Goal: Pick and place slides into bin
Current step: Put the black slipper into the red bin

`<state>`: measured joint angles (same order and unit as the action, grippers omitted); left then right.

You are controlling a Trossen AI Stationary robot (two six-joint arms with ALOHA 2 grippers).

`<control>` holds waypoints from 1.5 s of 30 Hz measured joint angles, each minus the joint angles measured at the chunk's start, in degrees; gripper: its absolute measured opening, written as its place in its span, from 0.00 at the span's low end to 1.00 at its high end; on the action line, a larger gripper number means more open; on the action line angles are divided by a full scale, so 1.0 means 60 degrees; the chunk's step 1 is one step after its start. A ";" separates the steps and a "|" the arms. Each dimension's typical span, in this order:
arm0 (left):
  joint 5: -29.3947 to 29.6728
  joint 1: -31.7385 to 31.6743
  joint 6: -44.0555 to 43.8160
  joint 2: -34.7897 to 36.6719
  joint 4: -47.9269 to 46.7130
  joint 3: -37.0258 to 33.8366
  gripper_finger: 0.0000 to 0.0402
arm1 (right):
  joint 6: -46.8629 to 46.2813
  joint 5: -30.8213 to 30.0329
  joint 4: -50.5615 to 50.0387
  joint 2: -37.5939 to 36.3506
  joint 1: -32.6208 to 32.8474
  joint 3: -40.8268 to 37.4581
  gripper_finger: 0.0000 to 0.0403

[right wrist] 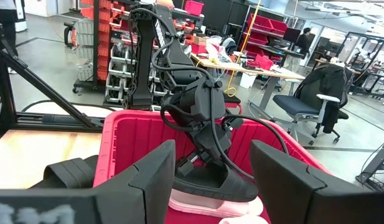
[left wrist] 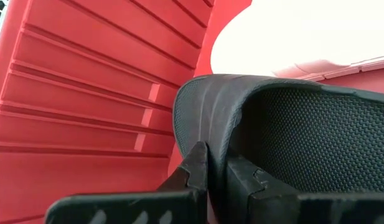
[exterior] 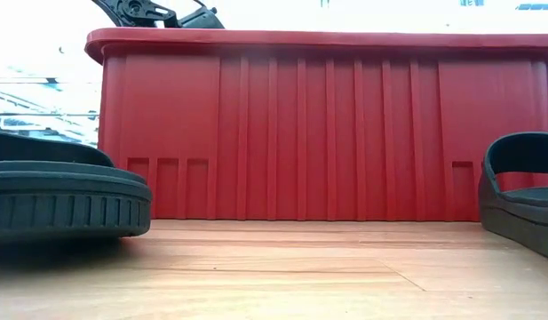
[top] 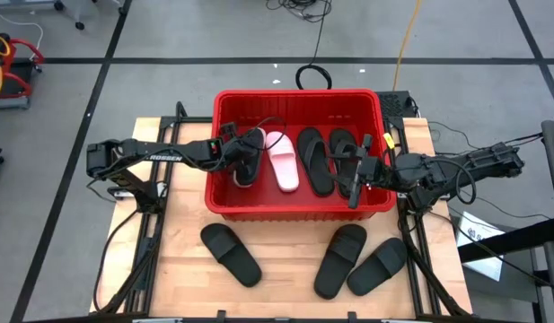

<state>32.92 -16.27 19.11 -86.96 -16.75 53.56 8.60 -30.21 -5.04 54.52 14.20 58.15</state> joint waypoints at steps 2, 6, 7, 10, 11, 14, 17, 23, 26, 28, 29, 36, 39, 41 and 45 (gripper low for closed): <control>-0.0002 0.0000 -0.0014 0.0000 -0.0004 0.0000 0.05 | 0.0003 0.0003 0.0000 0.0000 0.0000 0.0000 0.49; -0.0009 0.0000 -0.0288 0.0000 -0.0011 0.0000 0.06 | 0.0004 0.0002 0.0000 0.0000 0.0000 0.0000 0.49; -0.0007 0.0000 -0.0380 0.0000 -0.0011 0.0000 0.06 | 0.0002 0.0003 0.0000 0.0000 0.0000 0.0000 0.49; -0.0017 0.0000 -0.0593 0.0000 -0.0010 0.0000 0.10 | 0.0015 0.0003 0.0000 0.0000 0.0000 0.0000 0.49; -0.0025 0.0000 -0.0643 -0.0003 -0.0011 0.0000 0.12 | 0.0052 0.0003 0.0000 0.0000 0.0000 0.0000 0.49; -0.0040 0.0000 -0.0704 -0.0004 -0.0046 -0.0010 0.20 | 0.0165 0.0003 0.0000 0.0000 0.0000 0.0000 0.49; -0.0042 0.0000 -0.0713 -0.0015 -0.0062 -0.0018 0.27 | 0.0181 0.0003 0.0000 0.0000 0.0000 0.0000 0.49; -0.0038 0.0018 -0.0473 -0.0015 -0.0051 -0.0018 0.33 | 0.0180 0.0003 0.0000 0.0000 0.0000 0.0000 0.49; -0.0017 0.0108 -0.0167 0.0039 -0.0074 -0.0018 0.33 | 0.0178 0.0003 0.0000 0.0003 0.0000 0.0000 0.49; -0.0008 0.0193 -0.0156 0.0115 -0.0081 -0.0018 0.33 | 0.0178 0.0003 0.0000 0.0004 0.0000 0.0000 0.49; 0.0022 0.0254 -0.0152 0.0126 -0.0039 -0.0016 0.33 | 0.0178 0.0003 0.0000 0.0002 0.0000 0.0000 0.49; 0.0050 0.0523 -0.0133 0.0487 -0.0323 -0.0015 0.33 | 0.0081 0.0003 -0.0002 0.0007 0.0000 0.0000 0.49; 0.0169 0.0628 -0.0137 0.0543 -0.0214 0.0004 0.33 | 0.0080 0.0003 -0.0002 0.0007 0.0000 0.0000 0.49; 0.0260 0.0677 -0.0174 0.0677 -0.0420 -0.0018 0.33 | 0.0080 0.0003 -0.0004 0.0007 0.0000 0.0000 0.49; 0.0377 0.0736 -0.0290 0.0732 -0.0548 0.0004 0.33 | 0.0076 0.0003 -0.0004 0.0007 0.0000 0.0000 0.49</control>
<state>35.18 -11.86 17.37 -82.57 -20.04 53.58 9.06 -30.20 -5.06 54.57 14.20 58.15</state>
